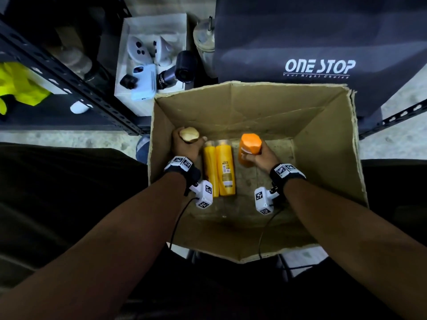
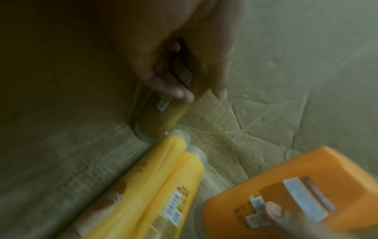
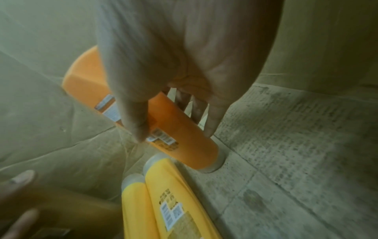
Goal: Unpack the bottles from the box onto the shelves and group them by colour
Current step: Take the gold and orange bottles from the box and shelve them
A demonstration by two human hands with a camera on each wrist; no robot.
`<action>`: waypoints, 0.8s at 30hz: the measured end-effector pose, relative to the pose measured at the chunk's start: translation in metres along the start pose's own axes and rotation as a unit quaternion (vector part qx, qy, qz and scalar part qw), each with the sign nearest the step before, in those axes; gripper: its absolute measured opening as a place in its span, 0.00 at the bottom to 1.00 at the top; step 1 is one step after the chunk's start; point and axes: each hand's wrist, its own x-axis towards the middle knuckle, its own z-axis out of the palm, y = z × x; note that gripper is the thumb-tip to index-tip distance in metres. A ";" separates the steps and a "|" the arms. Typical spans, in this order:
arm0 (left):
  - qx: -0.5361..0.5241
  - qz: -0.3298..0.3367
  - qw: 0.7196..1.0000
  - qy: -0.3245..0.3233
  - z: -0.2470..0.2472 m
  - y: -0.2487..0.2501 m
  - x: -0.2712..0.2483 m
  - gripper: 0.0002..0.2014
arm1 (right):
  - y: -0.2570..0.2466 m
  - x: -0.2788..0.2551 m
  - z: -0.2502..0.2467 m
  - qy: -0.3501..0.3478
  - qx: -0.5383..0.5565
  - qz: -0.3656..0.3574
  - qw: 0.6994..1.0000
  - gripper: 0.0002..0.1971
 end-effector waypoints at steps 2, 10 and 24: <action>-0.026 -0.005 1.000 -0.003 0.003 -0.003 -0.001 0.38 | 0.001 -0.003 -0.001 0.003 0.005 -0.014 1.000 0.34; 0.007 -0.015 1.000 -0.016 0.001 0.001 0.001 0.40 | 0.002 -0.013 -0.002 0.034 0.011 -0.022 0.999 0.28; 0.020 0.076 0.997 -0.014 -0.015 0.041 -0.040 0.35 | -0.051 -0.056 0.005 -0.020 0.033 -0.046 0.998 0.27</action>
